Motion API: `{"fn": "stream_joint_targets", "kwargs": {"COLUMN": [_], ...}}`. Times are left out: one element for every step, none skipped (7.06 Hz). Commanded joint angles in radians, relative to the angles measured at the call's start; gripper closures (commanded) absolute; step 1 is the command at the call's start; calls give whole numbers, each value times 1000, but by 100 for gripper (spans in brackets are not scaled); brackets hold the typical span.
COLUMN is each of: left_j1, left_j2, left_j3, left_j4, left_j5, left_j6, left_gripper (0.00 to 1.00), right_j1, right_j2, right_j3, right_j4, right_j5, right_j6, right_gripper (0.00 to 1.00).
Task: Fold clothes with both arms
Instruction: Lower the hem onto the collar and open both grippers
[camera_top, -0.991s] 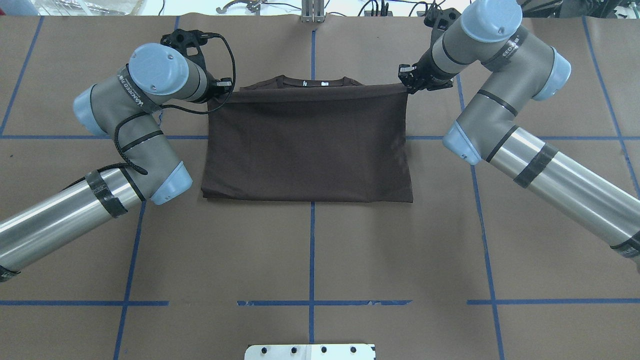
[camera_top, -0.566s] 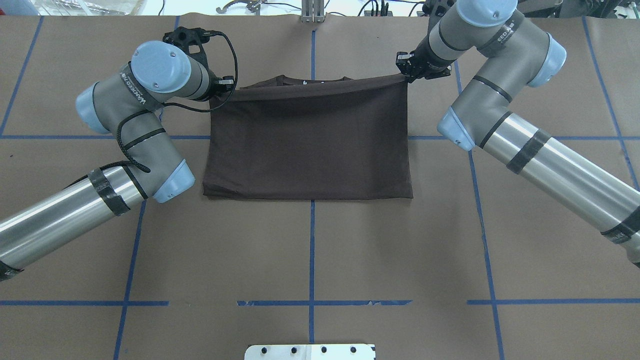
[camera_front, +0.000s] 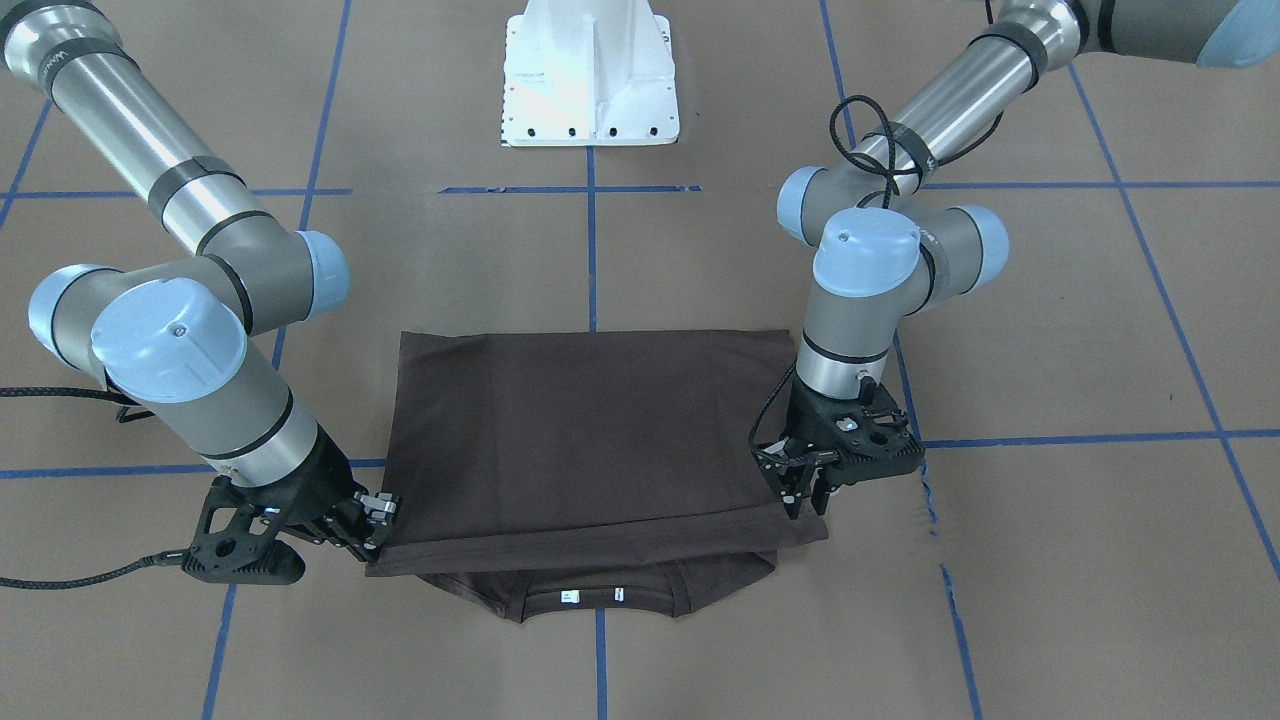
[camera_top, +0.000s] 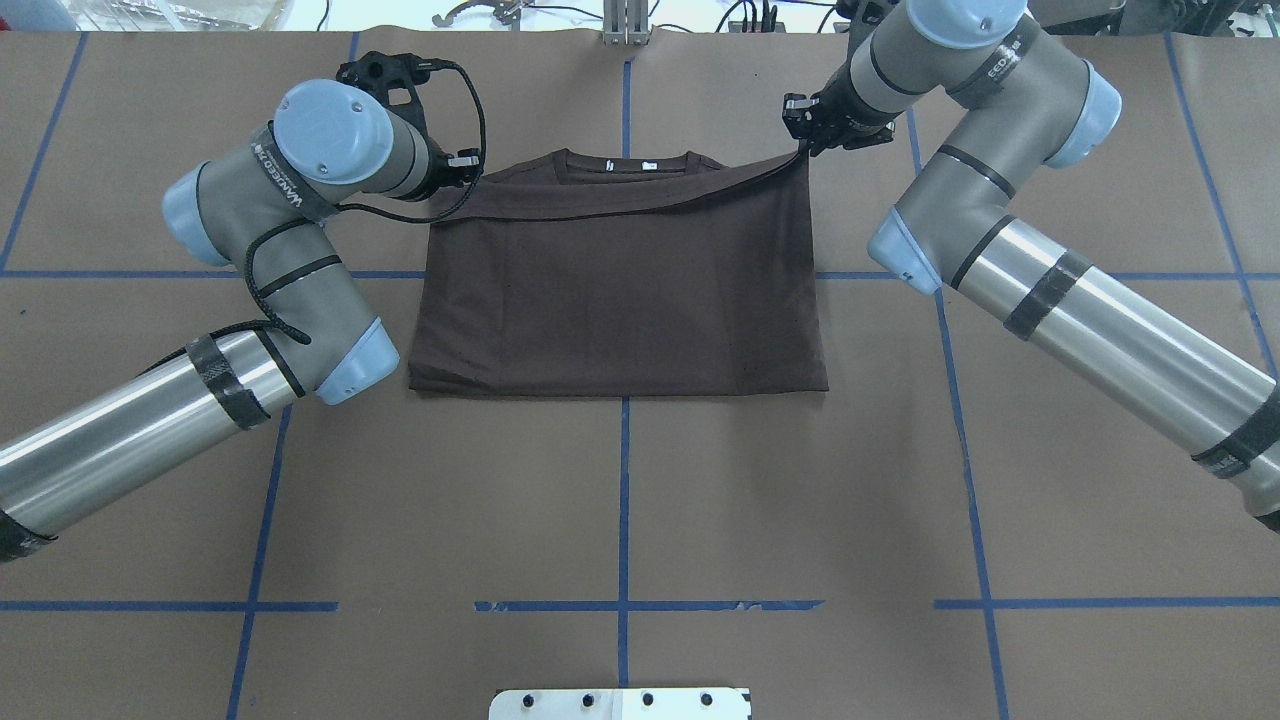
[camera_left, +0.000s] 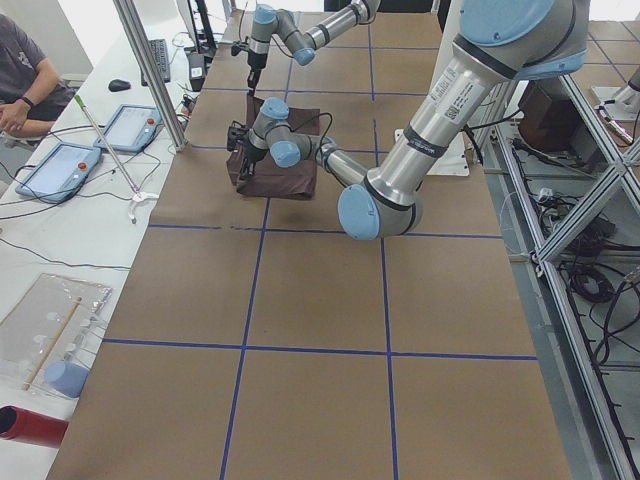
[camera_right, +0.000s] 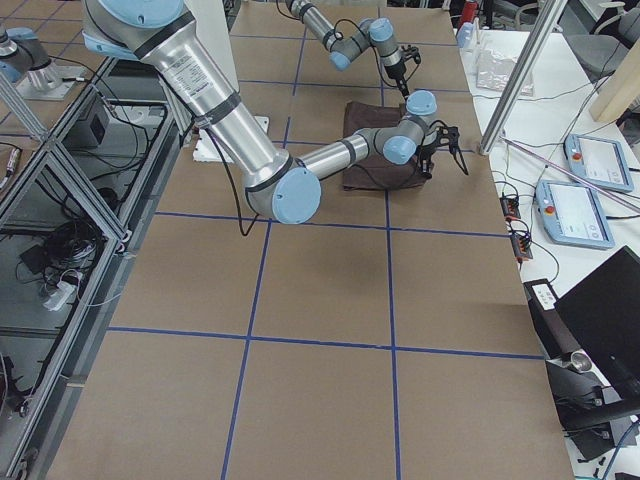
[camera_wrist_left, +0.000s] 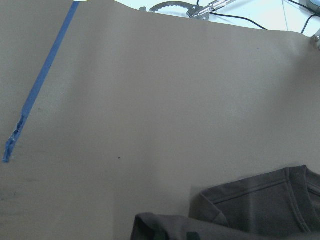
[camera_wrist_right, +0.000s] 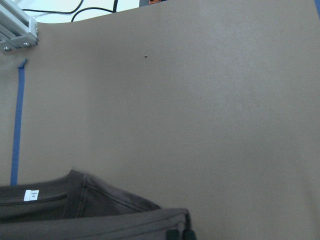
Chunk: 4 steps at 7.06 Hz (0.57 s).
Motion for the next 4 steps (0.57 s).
{"fn": "stream_joint_targets", "kwargs": {"left_j1": [0,-1,-1,-3], "left_j2": [-1,-2,2,7], "left_j3": [-7,-11,-29,-55], "left_j4": [-30,-33,-27,-20], "left_j5": [-3,-6,-47,-71], "left_j6": [-1,-5,-7,-12], "left_gripper": [0,0,0,0], "right_j1": [0,2,-9,-24], "right_j2": [-22,-35,-112,-212], "right_j3": [0,21,115,229], "right_j4": [39,42,35,35], "right_j5": [8,44,143,147], "right_j6": [4,15,42,96], "right_gripper": [0,0,0,0]}}
